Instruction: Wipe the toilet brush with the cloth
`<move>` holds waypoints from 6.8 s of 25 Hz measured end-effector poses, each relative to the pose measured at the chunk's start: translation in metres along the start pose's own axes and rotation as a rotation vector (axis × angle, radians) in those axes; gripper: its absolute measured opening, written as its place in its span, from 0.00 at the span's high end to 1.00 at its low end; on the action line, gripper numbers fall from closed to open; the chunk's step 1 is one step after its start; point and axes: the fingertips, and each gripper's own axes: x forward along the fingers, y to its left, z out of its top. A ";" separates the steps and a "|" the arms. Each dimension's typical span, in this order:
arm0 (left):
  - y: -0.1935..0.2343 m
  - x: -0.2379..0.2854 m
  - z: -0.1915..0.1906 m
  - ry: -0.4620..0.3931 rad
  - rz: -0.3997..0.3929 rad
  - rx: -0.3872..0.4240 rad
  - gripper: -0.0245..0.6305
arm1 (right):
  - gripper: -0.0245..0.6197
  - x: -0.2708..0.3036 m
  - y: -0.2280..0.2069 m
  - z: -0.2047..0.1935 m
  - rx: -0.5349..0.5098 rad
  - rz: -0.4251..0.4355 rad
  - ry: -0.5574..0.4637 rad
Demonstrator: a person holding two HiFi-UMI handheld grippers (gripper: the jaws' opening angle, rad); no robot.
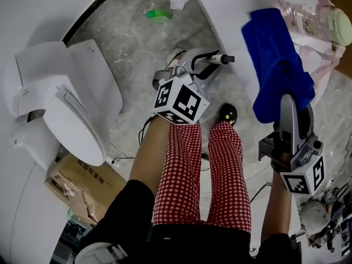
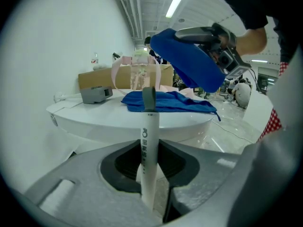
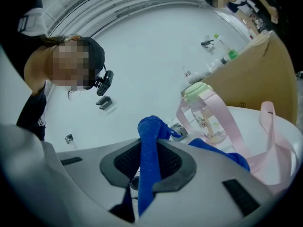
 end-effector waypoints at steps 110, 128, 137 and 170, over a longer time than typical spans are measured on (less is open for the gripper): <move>-0.042 -0.334 0.217 -0.275 0.181 -0.115 0.82 | 0.86 -0.041 0.266 0.122 -0.138 0.465 -0.102; -0.063 -0.367 0.287 -0.308 0.137 -0.072 0.82 | 0.86 -0.071 0.308 0.180 -0.114 0.640 -0.159; -0.064 -0.384 0.323 -0.345 0.128 -0.079 0.82 | 0.86 -0.079 0.339 0.204 -0.181 0.775 -0.149; -0.122 -0.425 0.409 -0.380 0.095 0.017 0.82 | 0.86 -0.135 0.414 0.247 -0.372 1.186 -0.107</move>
